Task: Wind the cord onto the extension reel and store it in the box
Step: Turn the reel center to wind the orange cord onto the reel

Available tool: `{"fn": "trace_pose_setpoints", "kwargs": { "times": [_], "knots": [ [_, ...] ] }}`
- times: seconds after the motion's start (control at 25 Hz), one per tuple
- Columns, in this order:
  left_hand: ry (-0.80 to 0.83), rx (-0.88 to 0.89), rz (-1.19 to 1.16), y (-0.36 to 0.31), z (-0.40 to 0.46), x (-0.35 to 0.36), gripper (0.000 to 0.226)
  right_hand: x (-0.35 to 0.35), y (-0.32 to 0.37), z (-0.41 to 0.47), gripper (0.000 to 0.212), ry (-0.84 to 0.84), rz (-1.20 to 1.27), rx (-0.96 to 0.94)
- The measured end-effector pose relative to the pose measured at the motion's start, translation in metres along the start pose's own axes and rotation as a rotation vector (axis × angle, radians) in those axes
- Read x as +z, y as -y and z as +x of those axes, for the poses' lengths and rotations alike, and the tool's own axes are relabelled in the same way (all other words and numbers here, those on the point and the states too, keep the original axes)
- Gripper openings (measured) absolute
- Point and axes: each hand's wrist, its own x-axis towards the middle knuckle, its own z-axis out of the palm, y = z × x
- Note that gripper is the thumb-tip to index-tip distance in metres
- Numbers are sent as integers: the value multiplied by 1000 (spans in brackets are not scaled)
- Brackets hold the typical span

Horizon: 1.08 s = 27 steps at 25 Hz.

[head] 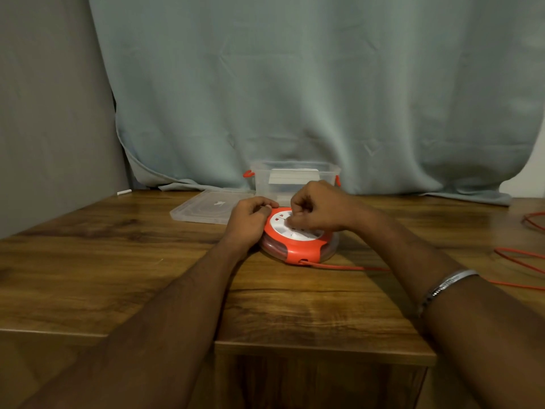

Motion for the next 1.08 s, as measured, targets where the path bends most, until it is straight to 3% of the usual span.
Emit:
{"fn": "trace_pose_setpoints", "kwargs": {
  "times": [0.04, 0.08, 0.24, 0.4, 0.6, 0.88, 1.08],
  "knots": [
    [1, -5, 5, 0, 0, 0, 26, -4, -4, -1, 17, 26, 61, -34],
    [2, -12, 9, 0, 0, 1, 26, -8, -7, -3, 18, 57, 109, -43],
    [6, -28, -5, -2, 0, 0, 25, -17, -16, -8, 45, 160, 212, 25],
    [4, -22, -25, -3, -1, 1, 25, -18, -27, -7, 42, 189, 192, 65],
    [-5, -11, -31, 1, 1, 2, 26, -12, -28, -6, 49, 132, 178, 19],
    [0, 12, -16, 4, 3, 3, 26, -1, -13, -3, 37, 109, 14, -10],
    [0, 18, 1, 4, 2, 2, 27, 5, -7, -1, 55, 76, -37, 24]
  ]
}}
